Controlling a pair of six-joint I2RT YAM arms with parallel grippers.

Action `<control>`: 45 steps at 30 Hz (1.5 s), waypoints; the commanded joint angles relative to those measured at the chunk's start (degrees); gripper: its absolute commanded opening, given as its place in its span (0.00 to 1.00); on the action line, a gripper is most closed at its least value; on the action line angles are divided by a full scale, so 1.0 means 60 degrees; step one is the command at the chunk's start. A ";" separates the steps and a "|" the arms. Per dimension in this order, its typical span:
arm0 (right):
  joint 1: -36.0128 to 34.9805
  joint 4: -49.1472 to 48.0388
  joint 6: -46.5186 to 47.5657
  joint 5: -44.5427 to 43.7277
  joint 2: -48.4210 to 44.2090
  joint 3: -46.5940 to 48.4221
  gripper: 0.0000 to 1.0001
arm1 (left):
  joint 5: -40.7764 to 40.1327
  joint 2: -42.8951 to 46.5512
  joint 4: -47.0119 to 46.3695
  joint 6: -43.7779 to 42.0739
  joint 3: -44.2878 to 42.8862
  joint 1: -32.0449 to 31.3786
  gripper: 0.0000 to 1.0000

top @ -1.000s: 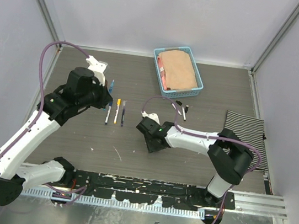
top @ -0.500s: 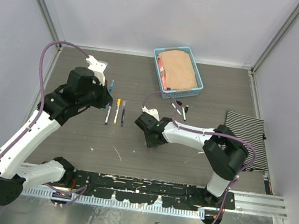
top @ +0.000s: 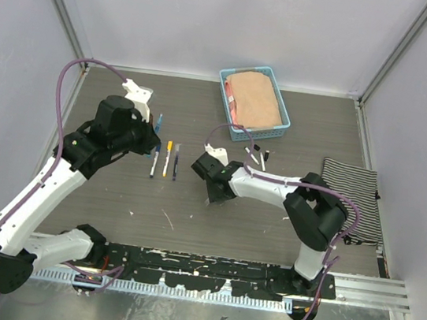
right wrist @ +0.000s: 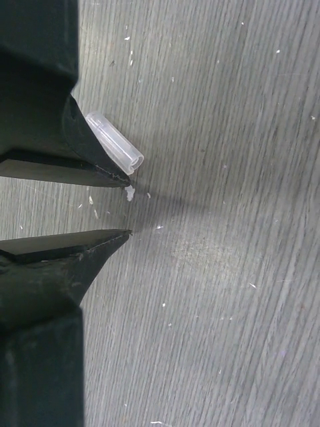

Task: Insert the pens into the pen caps
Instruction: Adjust the pen cap at the center of the board, then insert the pen cap onto the pen.

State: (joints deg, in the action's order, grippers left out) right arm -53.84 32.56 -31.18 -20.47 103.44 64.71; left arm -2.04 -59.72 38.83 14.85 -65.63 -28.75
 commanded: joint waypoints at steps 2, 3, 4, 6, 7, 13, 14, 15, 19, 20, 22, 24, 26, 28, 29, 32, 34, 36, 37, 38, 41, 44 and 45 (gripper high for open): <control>0.0067 -0.0554 -0.0103 0.0404 0.0059 0.0177 0.38 | 0.0105 -0.0007 -0.0269 0.0015 0.0063 0.0061 0.00; 0.0068 -0.0620 -0.0126 0.0434 0.0016 0.0162 0.38 | 0.0106 -0.0011 -0.0271 0.0015 0.0055 0.0072 0.00; 0.0073 -0.0652 -0.0198 0.0419 -0.0061 0.0140 0.38 | 0.0123 -0.0007 -0.0275 0.0015 0.0058 0.0071 0.00; 0.0133 -0.0785 -0.0373 0.0421 -0.0316 -0.0004 0.39 | 0.0147 -0.0011 -0.0274 0.0022 0.0059 0.0082 0.00; 0.0179 -0.0876 -0.0436 0.0425 -0.0487 -0.0091 0.40 | 0.0159 -0.0007 -0.0281 0.0023 0.0054 0.0085 0.00; 0.0222 -0.0223 -0.1609 -0.0645 -0.1425 -0.0209 0.42 | 0.0189 0.0017 -0.0290 0.0030 0.0060 0.0111 0.00; 0.0208 -0.0156 -0.1814 -0.0661 -0.1587 -0.0229 0.43 | 0.0201 0.0011 -0.0295 0.0052 0.0064 0.0118 0.00; 0.0170 -0.0129 -0.2065 -0.0613 -0.1675 -0.0237 0.44 | 0.0240 0.0014 -0.0305 0.0049 0.0068 0.0133 0.00; -0.0181 -0.0104 -0.3066 -0.0274 -0.1573 -0.0118 0.48 | 0.0357 -0.0004 -0.0311 0.0048 0.0032 0.0170 0.00; -0.0258 -0.0075 -0.3318 -0.0179 -0.1453 -0.0060 0.49 | 0.0363 0.0006 -0.0318 0.0045 0.0025 0.0177 0.00; -0.0377 0.0010 -0.3682 -0.0084 -0.1219 0.0083 0.50 | 0.0357 0.0042 -0.0310 0.0052 0.0060 0.0205 0.00; -0.0469 0.0082 -0.3930 -0.0075 -0.0999 0.0204 0.52 | 0.0356 0.0062 -0.0317 0.0074 0.0088 0.0220 0.00; -0.0554 0.0151 -0.4171 -0.0104 -0.0830 0.0321 0.53 | 0.0411 0.0064 -0.0318 0.0074 0.0087 0.0235 0.00; -0.0636 0.0177 -0.4184 -0.0079 -0.0637 0.0466 0.53 | 0.0449 0.0066 -0.0310 0.0089 0.0094 0.0244 0.00; -0.0685 0.0213 -0.4179 -0.0075 -0.0514 0.0568 0.53 | 0.0457 0.0066 -0.0318 0.0088 0.0086 0.0250 0.00; -0.0797 0.0406 -0.4182 -0.0113 -0.0076 0.0909 0.53 | 0.0465 0.0086 -0.0313 0.0088 0.0091 0.0266 0.00; -0.0820 0.0528 -0.4214 -0.0220 0.0191 0.1075 0.52 | 0.0459 0.0114 -0.0319 0.0088 0.0118 0.0271 0.00; -0.0816 0.0614 -0.4267 -0.0338 0.0354 0.1167 0.51 | 0.0453 0.0137 -0.0317 0.0089 0.0136 0.0294 0.00; -0.0817 0.0694 -0.4287 -0.0415 0.0428 0.1225 0.51 | 0.0448 0.0139 -0.0295 0.0088 0.0141 0.0291 0.00; -0.0812 0.0785 -0.4295 -0.0485 0.0502 0.1307 0.50 | 0.0451 0.0129 -0.0296 0.0088 0.0143 0.0295 0.00; -0.0811 0.0940 -0.4278 -0.0532 0.0679 0.1516 0.50 | 0.0457 0.0146 -0.0303 0.0089 0.0143 0.0309 0.00; -0.0814 0.0946 -0.4276 -0.0445 0.0754 0.1513 0.48 | 0.0493 0.0138 -0.0311 0.0088 0.0128 0.0321 0.00; -0.0824 0.0946 -0.4280 -0.0445 0.0773 0.1484 0.47 | 0.0488 0.0140 -0.0315 0.0092 0.0127 0.0320 0.00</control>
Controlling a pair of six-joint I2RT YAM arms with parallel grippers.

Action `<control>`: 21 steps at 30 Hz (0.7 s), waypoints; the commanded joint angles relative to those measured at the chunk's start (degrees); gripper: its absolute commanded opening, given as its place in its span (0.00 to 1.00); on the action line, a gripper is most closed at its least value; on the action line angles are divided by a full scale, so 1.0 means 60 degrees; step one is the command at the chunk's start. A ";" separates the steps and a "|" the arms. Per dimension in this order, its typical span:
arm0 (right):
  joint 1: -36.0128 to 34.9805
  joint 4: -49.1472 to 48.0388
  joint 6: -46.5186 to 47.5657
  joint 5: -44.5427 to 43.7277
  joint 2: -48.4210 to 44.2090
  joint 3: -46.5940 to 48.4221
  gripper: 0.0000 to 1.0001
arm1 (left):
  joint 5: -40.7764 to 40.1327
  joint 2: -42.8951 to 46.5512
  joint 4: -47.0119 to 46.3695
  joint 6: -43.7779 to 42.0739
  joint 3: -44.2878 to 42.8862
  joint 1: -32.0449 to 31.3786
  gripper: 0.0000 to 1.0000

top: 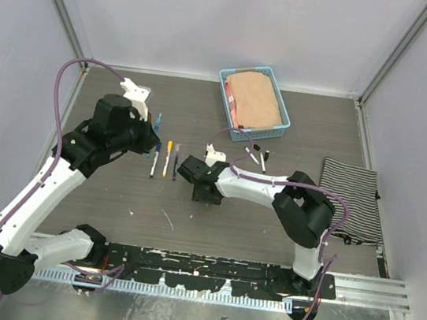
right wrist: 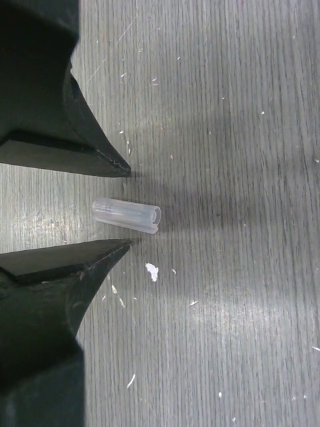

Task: Insert the pens into the pen caps
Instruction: Insert the pen cap onto the pen.

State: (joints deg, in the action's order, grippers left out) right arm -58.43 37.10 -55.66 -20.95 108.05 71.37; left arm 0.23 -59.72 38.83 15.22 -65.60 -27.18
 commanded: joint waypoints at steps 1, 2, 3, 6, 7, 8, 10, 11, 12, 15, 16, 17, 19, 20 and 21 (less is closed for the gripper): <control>-0.0061 0.0188 -0.0203 -0.0349 0.0009 0.0342 0.46 | 0.0116 0.0149 -0.0317 0.0040 0.0144 0.0058 0.00; -0.0061 0.0188 -0.0207 -0.0347 0.0009 0.0318 0.44 | 0.0124 0.0154 -0.0301 0.0032 0.0146 0.0069 0.00; -0.0061 0.0188 -0.0204 -0.0333 0.0018 0.0288 0.43 | 0.0130 0.0154 -0.0304 0.0032 0.0150 0.0068 0.00; -0.0044 0.0248 -0.0177 -0.0265 0.0062 0.0254 0.41 | 0.0133 0.0156 -0.0300 0.0036 0.0142 0.0073 0.00; -0.0035 0.0287 -0.0158 -0.0208 0.0091 0.0274 0.41 | 0.0124 0.0167 -0.0304 0.0029 0.0146 0.0071 0.00; -0.0034 0.0314 -0.0146 -0.0161 0.0122 0.0290 0.41 | 0.0130 0.0167 -0.0303 0.0034 0.0148 0.0070 0.00; -0.0038 0.0349 -0.0132 -0.0089 0.0165 0.0257 0.41 | 0.0132 0.0168 -0.0294 0.0030 0.0140 0.0074 0.00; -0.0034 0.0349 -0.0117 -0.0072 0.0197 0.0227 0.39 | 0.0135 0.0165 -0.0300 0.0030 0.0138 0.0086 0.00; -0.0045 0.0349 -0.0119 -0.0061 0.0231 0.0209 0.38 | 0.0124 0.0167 -0.0304 0.0027 0.0149 0.0083 0.00; -0.0018 0.0350 -0.0106 -0.0033 0.0323 0.0176 0.34 | 0.0125 0.0161 -0.0304 0.0026 0.0143 0.0091 0.00; -0.0021 0.0337 -0.0099 -0.0040 0.0330 0.0167 0.33 | 0.0134 0.0162 -0.0303 0.0026 0.0146 0.0091 0.00; -0.0003 0.0335 -0.0090 -0.0039 0.0342 0.0154 0.32 | 0.0132 0.0168 -0.0304 0.0026 0.0143 0.0090 0.00; 0.0038 0.0342 -0.0045 -0.0050 0.0346 0.0113 0.31 | 0.0126 0.0164 -0.0304 0.0026 0.0142 0.0096 0.00; 0.0071 0.0323 -0.0030 -0.0064 0.0346 0.0081 0.30 | 0.0132 0.0168 -0.0296 0.0026 0.0150 0.0103 0.00; 0.0099 0.0313 0.0002 -0.0067 0.0335 0.0038 0.29 | 0.0135 0.0147 -0.0300 0.0026 0.0149 0.0106 0.00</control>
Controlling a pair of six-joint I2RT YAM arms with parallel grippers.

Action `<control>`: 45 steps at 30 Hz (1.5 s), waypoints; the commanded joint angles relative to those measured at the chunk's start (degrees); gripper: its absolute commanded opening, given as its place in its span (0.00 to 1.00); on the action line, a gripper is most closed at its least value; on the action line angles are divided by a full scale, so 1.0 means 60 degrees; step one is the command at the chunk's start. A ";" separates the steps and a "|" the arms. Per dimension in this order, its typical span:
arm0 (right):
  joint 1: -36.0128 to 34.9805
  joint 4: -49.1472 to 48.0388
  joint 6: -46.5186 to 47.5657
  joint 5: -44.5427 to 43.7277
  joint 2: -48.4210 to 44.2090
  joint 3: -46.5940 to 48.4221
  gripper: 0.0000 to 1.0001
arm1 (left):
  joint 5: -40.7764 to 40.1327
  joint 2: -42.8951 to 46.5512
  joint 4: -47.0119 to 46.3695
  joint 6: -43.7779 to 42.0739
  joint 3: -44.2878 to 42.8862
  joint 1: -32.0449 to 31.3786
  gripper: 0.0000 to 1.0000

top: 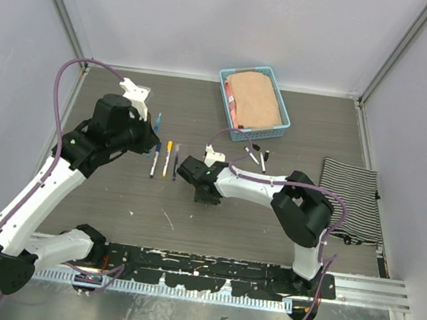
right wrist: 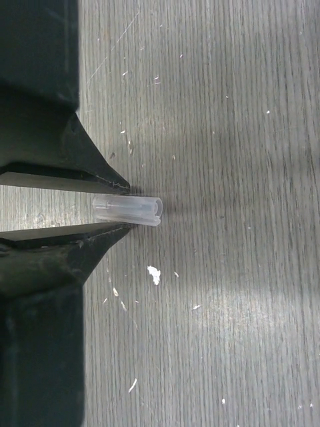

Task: Insert the pens into the pen caps
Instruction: Insert the pen cap onto the pen.

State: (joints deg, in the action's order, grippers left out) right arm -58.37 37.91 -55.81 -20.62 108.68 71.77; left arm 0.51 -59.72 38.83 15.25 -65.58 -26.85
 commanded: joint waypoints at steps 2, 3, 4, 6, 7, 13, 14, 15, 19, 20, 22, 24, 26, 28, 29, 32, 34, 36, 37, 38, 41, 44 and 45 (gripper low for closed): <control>0.0145 0.0137 0.0090 -0.0134 0.0181 -0.0132 0.26 | 0.0084 0.0154 -0.0299 0.0023 0.0156 0.0042 0.00; 0.0179 0.0108 0.0121 -0.0148 0.0138 -0.0196 0.24 | 0.0089 0.0154 -0.0297 0.0023 0.0150 0.0041 0.00; 0.0178 0.0046 0.0202 -0.0203 0.0050 -0.0251 0.22 | 0.0084 0.0152 -0.0294 0.0028 0.0161 0.0050 0.00; 0.0178 -0.0315 0.0529 -0.0166 -0.0299 -0.0460 0.21 | 0.0118 0.0128 -0.0301 0.0037 0.0178 0.0051 0.00; 0.0185 -0.0509 0.0661 -0.0154 -0.0513 -0.0581 0.21 | 0.0149 0.0114 -0.0311 0.0050 0.0189 0.0051 0.00; 0.0214 -0.1576 0.1093 -0.0270 -0.2136 -0.1647 0.20 | 0.0596 -0.0154 -0.0318 0.0253 0.0109 0.0051 0.01; 0.0267 -0.1730 0.1111 -0.0280 -0.2389 -0.1896 0.20 | 0.0759 -0.0185 -0.0371 0.0289 0.0127 0.0051 0.01; 0.0342 -0.1867 0.1126 -0.0250 -0.2762 -0.2073 0.20 | 0.0846 -0.0207 -0.0417 0.0318 0.0113 0.0050 0.00; 0.0751 -0.2575 0.1324 0.0163 -0.3975 -0.2905 0.20 | 0.1120 -0.0341 -0.0558 0.0527 0.0114 0.0044 0.00; 0.0914 -0.2749 0.1394 0.0310 -0.4278 -0.3109 0.20 | 0.1248 -0.0380 -0.0638 0.0597 0.0146 0.0038 0.00; 0.1288 -0.3164 0.1520 0.0685 -0.4909 -0.3533 0.20 | 0.1485 -0.0462 -0.0769 0.0733 0.0196 0.0004 0.00; 0.1734 -0.3629 0.1555 0.1029 -0.5621 -0.3990 0.19 | 0.1615 -0.0575 -0.0807 0.0839 0.0205 -0.0099 0.00; 0.2319 -0.4128 0.1546 0.1772 -0.6330 -0.4491 0.19 | 0.1654 -0.0642 -0.0876 0.0902 0.0228 -0.0343 0.00; 0.3032 -0.4640 0.1481 0.2395 -0.7022 -0.5064 0.19 | 0.1478 -0.0683 -0.1044 0.0989 0.0281 -0.0783 0.00; 0.3246 -0.4862 0.1449 0.2660 -0.7462 -0.5247 0.19 | 0.1313 -0.0723 -0.1113 0.1044 0.0285 -0.1029 0.00; 0.3653 -0.5288 0.1290 0.2962 -0.8387 -0.5570 0.19 | 0.0921 -0.0931 -0.1335 0.1205 0.0258 -0.1976 0.00; 0.3746 -0.5379 0.1218 0.2909 -0.8887 -0.5631 0.20 | 0.0808 -0.1130 -0.1590 0.1332 0.0273 -0.2473 0.00; 0.3780 -0.5402 0.1155 0.2734 -0.9369 -0.5620 0.20 | 0.0808 -0.1252 -0.1966 0.1430 0.0340 -0.2976 0.00; 0.3795 -0.5396 0.1126 0.2615 -0.9592 -0.5591 0.20 | 0.0808 -0.1294 -0.2162 0.1482 0.0372 -0.3189 0.00; 0.3796 -0.5363 0.1095 0.2463 -0.9814 -0.5558 0.20 | 0.0821 -0.1327 -0.2344 0.1529 0.0395 -0.3393 0.00; 0.3796 -0.5329 0.1060 0.2109 -1.0487 -0.5464 0.20 | 0.0819 -0.1450 -0.2726 0.1607 0.0325 -0.3934 0.00; 0.3803 -0.5307 0.0993 0.1844 -1.1001 -0.5337 0.20 | 0.0856 -0.1602 -0.3058 0.1606 0.0220 -0.4401 0.00; 0.3796 -0.5256 0.0983 0.1766 -1.1140 -0.5276 0.20 | 0.0883 -0.1669 -0.3165 0.1607 0.0209 -0.4528 0.00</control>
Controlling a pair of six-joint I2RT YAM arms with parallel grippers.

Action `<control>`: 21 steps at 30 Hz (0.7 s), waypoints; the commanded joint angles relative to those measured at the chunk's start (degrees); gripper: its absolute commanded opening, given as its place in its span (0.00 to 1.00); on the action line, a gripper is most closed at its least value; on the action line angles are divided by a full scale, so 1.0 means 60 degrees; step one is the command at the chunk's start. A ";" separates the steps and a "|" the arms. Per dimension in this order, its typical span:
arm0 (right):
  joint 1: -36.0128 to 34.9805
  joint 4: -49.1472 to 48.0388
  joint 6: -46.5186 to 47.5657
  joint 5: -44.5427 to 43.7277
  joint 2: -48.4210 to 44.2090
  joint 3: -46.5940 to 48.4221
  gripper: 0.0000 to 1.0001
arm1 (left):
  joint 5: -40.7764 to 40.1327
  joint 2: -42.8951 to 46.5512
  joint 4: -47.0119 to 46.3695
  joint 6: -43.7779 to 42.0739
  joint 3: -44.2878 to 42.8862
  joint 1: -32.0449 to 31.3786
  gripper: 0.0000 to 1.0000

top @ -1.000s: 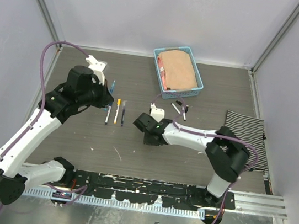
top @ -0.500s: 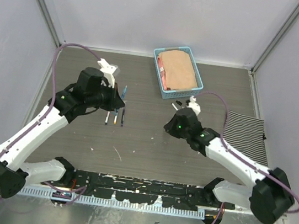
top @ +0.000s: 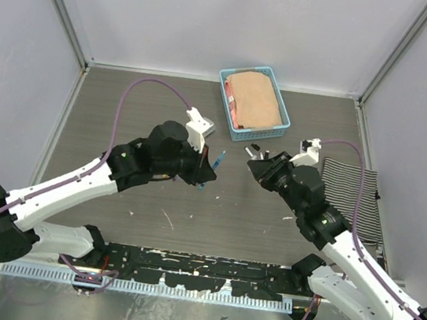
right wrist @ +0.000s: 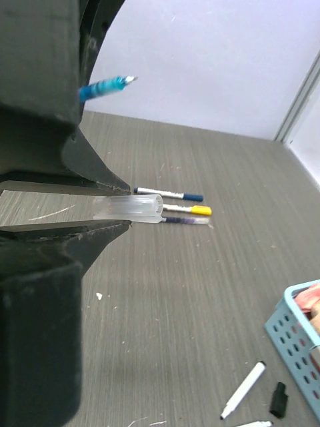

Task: Insert the pens into the pen caps
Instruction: Insert the pen cap onto the pen.

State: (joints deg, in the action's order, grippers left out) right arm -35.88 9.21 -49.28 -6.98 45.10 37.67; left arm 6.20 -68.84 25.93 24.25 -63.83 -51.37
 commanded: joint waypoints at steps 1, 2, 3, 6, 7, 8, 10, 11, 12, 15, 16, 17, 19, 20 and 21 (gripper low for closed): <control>0.0047 -0.0436 -0.0128 -0.0601 -0.0682 0.0486 0.20 | -0.0020 -0.0208 -0.1111 0.0093 -0.0120 -0.0581 0.00; 0.0047 -0.0367 -0.0132 -0.0692 -0.0809 0.0546 0.20 | 0.0002 -0.0283 -0.1191 0.0082 -0.0154 -0.0709 0.00; 0.0047 -0.0307 -0.0134 -0.0787 -0.0940 0.0612 0.20 | 0.0019 -0.0358 -0.1250 0.0075 -0.0190 -0.0843 0.00; 0.0047 -0.0208 -0.0151 -0.1082 -0.1380 0.0725 0.20 | 0.0054 -0.0568 -0.1433 0.0068 -0.0323 -0.1159 0.00; 0.0047 -0.0146 -0.0172 -0.1191 -0.1491 0.0770 0.20 | 0.0085 -0.0581 -0.1496 0.0061 -0.0341 -0.1265 0.00; 0.0047 -0.0111 -0.0191 -0.1229 -0.1573 0.0805 0.20 | 0.0118 -0.0582 -0.1561 0.0060 -0.0376 -0.1331 0.00; 0.0047 -0.0021 -0.0247 -0.1238 -0.1708 0.0867 0.20 | 0.0165 -0.0969 -0.1651 0.0046 -0.0450 -0.1477 0.00; 0.0051 -0.0009 -0.0277 -0.1207 -0.1759 0.0881 0.20 | 0.0188 -0.1028 -0.1687 0.0022 -0.0481 -0.1547 0.00; 0.0055 0.0007 -0.0275 -0.1172 -0.1793 0.0899 0.20 | 0.0197 -0.1081 -0.1715 0.0017 -0.0514 -0.1591 0.00; 0.0047 0.0098 -0.0298 -0.1095 -0.1846 0.0954 0.20 | 0.0252 -0.1220 -0.1774 0.0001 -0.0635 -0.1714 0.00; 0.0047 0.0104 -0.0298 -0.1058 -0.1861 0.0959 0.20 | 0.0258 -0.1250 -0.1777 0.0001 -0.0680 -0.1744 0.00; 0.0047 0.0118 -0.0305 -0.1027 -0.1886 0.0947 0.20 | 0.0242 -0.1276 -0.1776 -0.0010 -0.0706 -0.1771 0.00; 0.0047 0.0121 -0.0300 -0.0996 -0.1898 0.0929 0.20 | 0.0209 -0.1291 -0.1798 -0.0026 -0.0755 -0.1808 0.00; 0.0047 0.0120 -0.0291 -0.1003 -0.1889 0.0929 0.20 | 0.0195 -0.1288 -0.1802 -0.0028 -0.0755 -0.1816 0.00; 0.0047 0.0123 -0.0286 -0.0737 -0.1881 0.0921 0.20 | 0.0185 -0.1290 -0.1828 -0.0021 -0.0768 -0.1821 0.00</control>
State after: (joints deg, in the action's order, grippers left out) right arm -35.81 11.14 -50.78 -12.38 34.37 40.97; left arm 7.03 -76.69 18.02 24.49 -65.54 -61.84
